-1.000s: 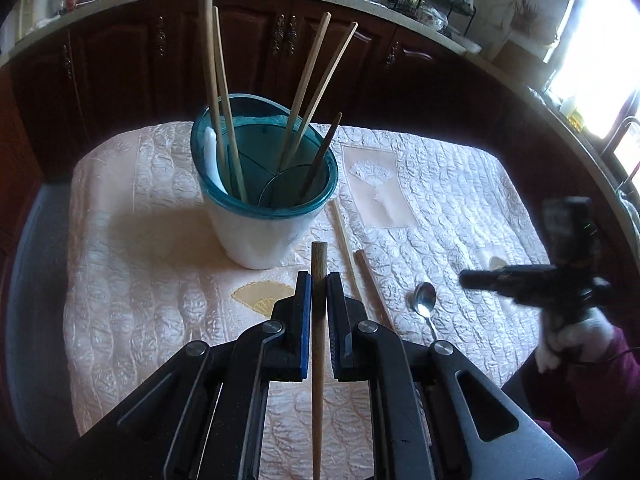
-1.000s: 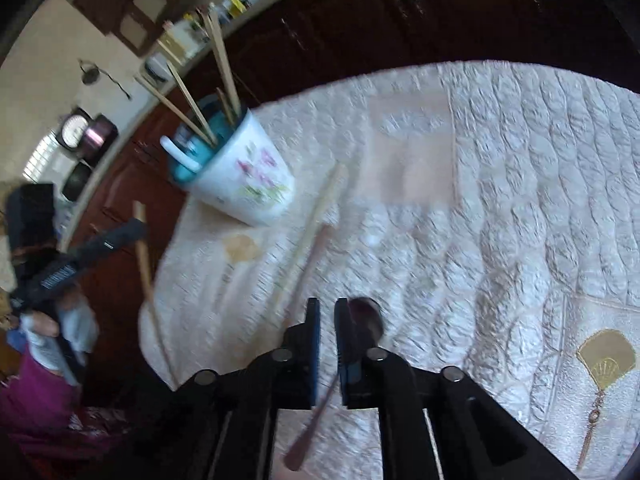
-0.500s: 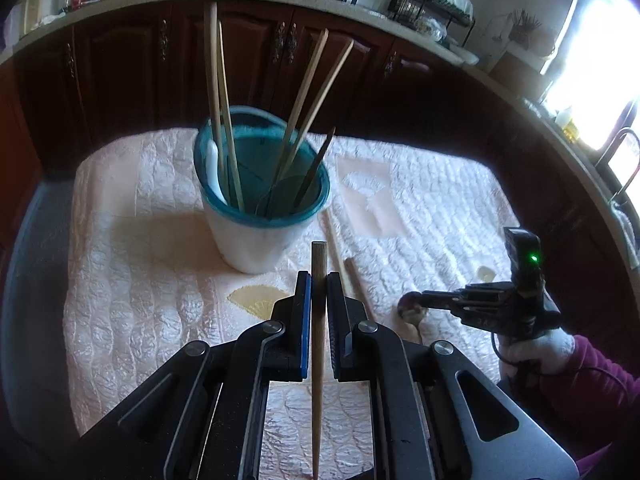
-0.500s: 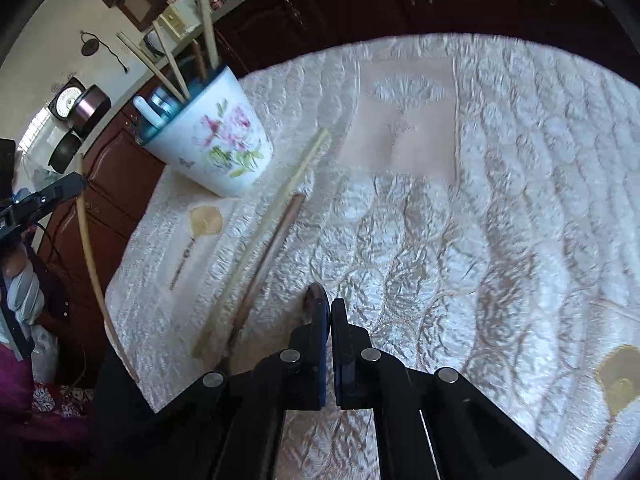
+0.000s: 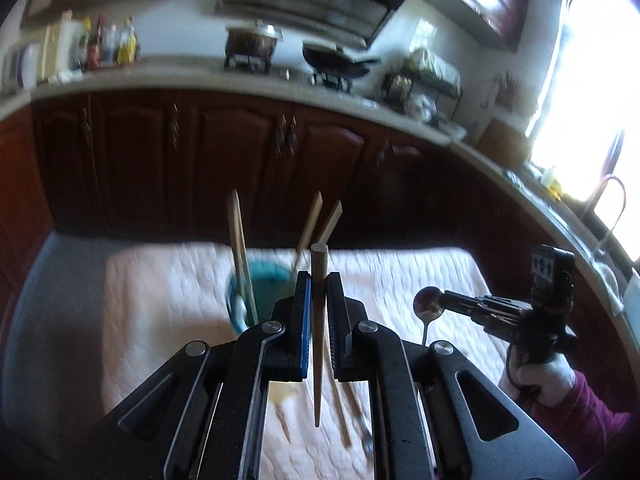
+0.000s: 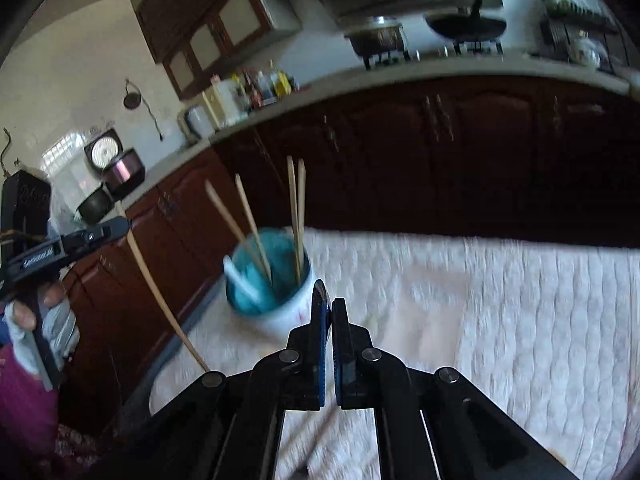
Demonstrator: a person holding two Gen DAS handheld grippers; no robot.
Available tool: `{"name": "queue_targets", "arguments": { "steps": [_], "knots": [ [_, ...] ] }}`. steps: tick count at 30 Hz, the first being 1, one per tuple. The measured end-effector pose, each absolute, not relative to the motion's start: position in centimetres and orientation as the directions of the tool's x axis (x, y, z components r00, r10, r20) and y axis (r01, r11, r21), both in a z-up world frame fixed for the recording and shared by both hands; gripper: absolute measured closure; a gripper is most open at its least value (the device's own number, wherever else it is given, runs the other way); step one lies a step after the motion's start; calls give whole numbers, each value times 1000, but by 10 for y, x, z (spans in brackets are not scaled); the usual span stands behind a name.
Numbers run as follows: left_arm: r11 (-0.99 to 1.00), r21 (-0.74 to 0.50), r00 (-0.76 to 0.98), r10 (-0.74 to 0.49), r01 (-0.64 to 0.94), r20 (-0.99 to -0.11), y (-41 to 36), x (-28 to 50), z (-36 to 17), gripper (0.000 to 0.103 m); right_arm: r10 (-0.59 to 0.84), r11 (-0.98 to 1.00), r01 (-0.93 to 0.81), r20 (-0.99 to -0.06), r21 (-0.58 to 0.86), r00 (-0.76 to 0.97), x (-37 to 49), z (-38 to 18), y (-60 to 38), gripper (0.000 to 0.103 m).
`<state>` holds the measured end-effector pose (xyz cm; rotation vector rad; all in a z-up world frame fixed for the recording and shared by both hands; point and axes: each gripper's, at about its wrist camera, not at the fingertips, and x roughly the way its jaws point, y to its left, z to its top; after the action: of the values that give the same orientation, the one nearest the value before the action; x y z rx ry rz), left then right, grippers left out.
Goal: Organize utensils
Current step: 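Carry the chopstick and spoon over the cup and lower them in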
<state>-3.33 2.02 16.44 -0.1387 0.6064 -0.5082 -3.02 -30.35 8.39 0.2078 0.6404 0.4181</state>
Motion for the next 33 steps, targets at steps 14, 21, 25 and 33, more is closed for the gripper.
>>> {"name": "queue_targets", "arguments": {
  "steps": [14, 21, 25, 33],
  "knots": [
    [955, -116, 857, -295, 271, -422, 15, 39, 184, 97, 285, 949, -315, -487, 20, 826, 53, 109, -189, 101],
    [959, -131, 837, -285, 253, -466, 11, 59, 150, 97, 219, 940, -318, -498, -122, 839, 62, 85, -165, 101],
    [958, -137, 820, -286, 251, -495, 8, 60, 132, 97, 218, 933, -333, -524, -135, 823, 61, 72, -163, 101],
    [957, -152, 796, -291, 248, -531, 4, 48, 108, 97, 263, 918, -389, -615, -78, 743, 49, 43, -164, 101]
  ]
}}
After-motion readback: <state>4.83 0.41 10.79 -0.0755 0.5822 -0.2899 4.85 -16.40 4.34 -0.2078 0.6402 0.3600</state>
